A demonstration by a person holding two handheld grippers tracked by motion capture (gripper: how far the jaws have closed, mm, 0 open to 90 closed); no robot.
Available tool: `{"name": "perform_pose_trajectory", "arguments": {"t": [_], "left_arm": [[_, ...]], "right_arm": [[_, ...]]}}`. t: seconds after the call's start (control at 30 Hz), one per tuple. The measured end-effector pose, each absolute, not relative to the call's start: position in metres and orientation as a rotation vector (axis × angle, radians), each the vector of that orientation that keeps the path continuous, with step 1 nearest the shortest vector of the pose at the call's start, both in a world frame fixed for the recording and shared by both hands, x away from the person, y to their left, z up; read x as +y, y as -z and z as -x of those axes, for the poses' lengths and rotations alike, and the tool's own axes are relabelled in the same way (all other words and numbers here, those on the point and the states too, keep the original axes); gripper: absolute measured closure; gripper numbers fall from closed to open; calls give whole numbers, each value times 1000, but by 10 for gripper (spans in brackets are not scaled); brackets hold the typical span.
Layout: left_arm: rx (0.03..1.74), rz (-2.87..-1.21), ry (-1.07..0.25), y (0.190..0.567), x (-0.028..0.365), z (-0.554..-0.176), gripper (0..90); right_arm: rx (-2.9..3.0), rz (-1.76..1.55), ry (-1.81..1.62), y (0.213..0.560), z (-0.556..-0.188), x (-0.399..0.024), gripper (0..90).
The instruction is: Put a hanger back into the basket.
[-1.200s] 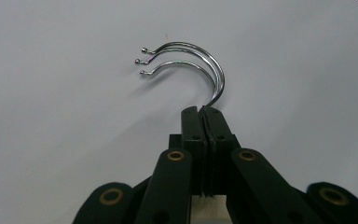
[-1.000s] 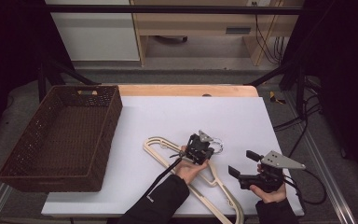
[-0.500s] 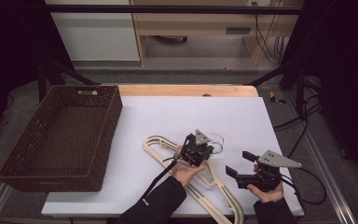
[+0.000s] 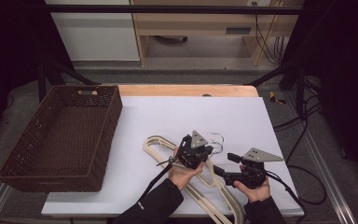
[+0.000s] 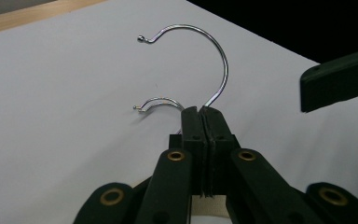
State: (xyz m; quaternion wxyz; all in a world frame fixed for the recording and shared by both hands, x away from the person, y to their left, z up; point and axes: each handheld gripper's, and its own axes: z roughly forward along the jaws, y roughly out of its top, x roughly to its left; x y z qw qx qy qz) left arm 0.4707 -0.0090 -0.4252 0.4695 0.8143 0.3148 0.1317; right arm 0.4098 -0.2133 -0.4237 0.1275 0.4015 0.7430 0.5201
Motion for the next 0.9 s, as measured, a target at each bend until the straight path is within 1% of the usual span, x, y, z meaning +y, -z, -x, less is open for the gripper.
{"name": "perform_pose_trajectory", "arguments": {"t": [0.17, 0.3, 0.5, 0.6, 0.83, 0.9], "left_arm": [[769, -1985, -323, 422, -5, -469, 886], [764, -1978, -331, 419, -3, -467, 886], [761, -1973, -338, 417, -1, -465, 886], [758, -1972, -337, 417, 0, -464, 886], [759, -1975, -345, 417, 1, -463, 885], [764, -1972, -342, 417, 2, -463, 885]], "right_arm": [[2198, -1183, -1482, 427, -415, -205, 272], [2223, -1233, -1448, 433, -418, -200, 346], [2278, -1262, -1422, 441, -423, -193, 482], [2291, -1294, -1415, 444, -425, -190, 578], [2356, -1306, -1473, 447, -429, -188, 749], [2361, -1316, -1481, 448, -429, -188, 767]]}}
